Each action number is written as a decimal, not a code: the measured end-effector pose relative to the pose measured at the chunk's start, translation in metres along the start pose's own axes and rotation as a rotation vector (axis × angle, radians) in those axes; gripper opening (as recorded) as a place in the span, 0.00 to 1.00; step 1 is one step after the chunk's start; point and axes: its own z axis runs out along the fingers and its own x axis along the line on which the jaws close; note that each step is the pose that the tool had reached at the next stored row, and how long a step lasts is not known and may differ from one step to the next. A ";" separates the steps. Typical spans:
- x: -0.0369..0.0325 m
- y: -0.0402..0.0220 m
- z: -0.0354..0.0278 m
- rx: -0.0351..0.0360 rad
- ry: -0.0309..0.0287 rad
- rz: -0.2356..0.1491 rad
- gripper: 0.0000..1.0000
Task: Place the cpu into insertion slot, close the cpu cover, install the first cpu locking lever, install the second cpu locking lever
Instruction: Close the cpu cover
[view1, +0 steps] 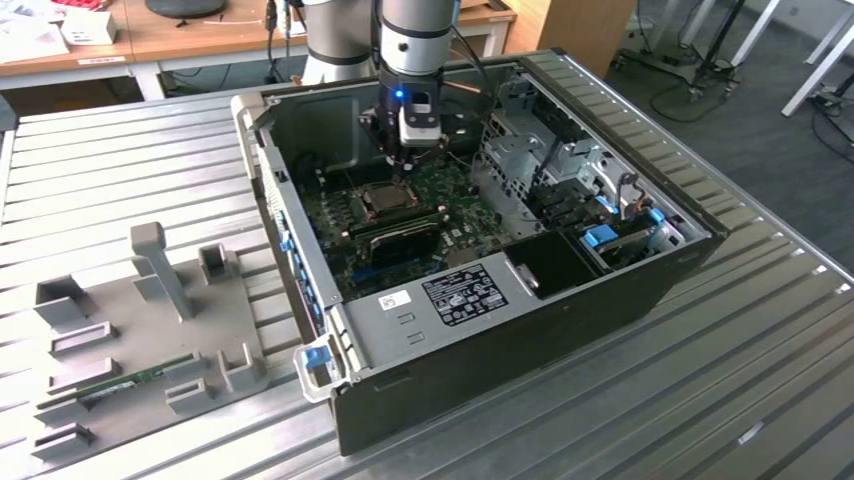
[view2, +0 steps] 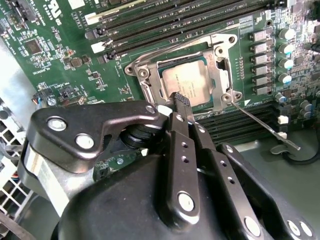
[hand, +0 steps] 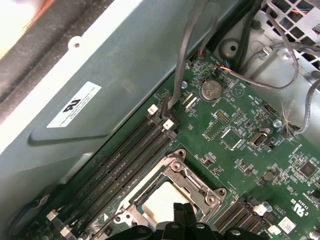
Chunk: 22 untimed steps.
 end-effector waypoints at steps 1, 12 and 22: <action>0.0000 0.0000 0.0000 0.0002 0.0001 -0.010 0.10; 0.0000 0.0000 0.0000 0.0023 0.0016 -0.154 0.10; 0.0000 0.0000 0.0000 0.0044 0.0031 -0.296 0.10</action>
